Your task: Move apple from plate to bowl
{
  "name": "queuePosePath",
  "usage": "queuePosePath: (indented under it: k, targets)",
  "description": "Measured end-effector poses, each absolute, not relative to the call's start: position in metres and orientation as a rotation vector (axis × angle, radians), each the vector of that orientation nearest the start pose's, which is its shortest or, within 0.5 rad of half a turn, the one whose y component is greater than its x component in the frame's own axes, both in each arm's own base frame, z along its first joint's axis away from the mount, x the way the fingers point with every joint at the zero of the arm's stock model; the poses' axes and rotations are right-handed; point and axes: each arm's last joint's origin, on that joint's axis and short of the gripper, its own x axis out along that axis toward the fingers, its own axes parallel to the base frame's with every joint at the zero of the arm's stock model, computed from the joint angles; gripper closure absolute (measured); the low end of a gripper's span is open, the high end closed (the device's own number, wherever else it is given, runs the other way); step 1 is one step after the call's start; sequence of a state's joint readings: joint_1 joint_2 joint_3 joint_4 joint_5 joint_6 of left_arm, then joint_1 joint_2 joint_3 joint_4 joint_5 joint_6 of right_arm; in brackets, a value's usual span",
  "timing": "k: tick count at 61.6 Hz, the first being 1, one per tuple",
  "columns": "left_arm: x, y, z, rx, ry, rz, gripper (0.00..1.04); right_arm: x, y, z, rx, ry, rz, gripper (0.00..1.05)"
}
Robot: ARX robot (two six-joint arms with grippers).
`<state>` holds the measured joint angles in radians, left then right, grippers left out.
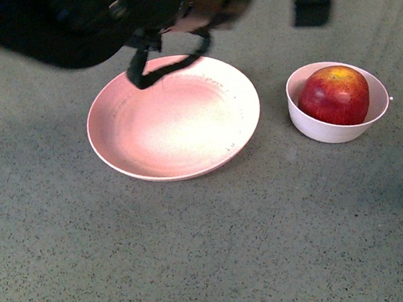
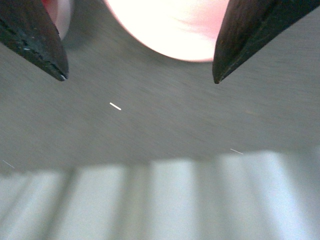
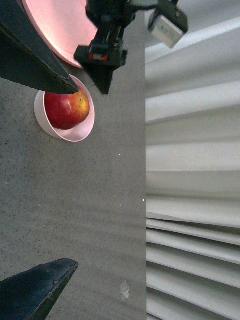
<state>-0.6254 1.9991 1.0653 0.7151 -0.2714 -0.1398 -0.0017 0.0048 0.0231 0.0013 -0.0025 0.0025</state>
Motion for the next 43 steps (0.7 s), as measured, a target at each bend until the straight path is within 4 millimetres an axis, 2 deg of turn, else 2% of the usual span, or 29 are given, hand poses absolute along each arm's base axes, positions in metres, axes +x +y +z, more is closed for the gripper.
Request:
queuePosePath:
  k: [3,7,12,23,29,43]
  targets:
    - [0.329,-0.192,0.164,-0.039,0.068,-0.104,0.32,0.097,0.0,0.171,0.002,-0.019,0.0,0.09]
    - [0.312,-0.155,0.167,-0.048,0.002,-0.019,0.42,0.097,0.0,0.171,0.002,-0.02,-0.002,0.09]
    - [0.289,-0.121,0.17,-0.045,-0.027,0.009,0.57,0.097,0.0,0.171,0.002,-0.02,-0.002,0.09]
    - [0.249,-0.082,0.161,-0.013,0.013,-0.004,0.87,0.097,0.0,0.171,0.002,-0.02,0.001,0.09]
    - [0.234,-0.067,0.162,-0.012,0.009,-0.014,1.03,0.097,0.0,0.171,0.003,-0.02,0.0,0.09]
    - [0.192,-0.032,0.162,-0.008,0.016,-0.005,1.03,0.097,0.0,0.171,0.002,-0.02,-0.002,0.09]
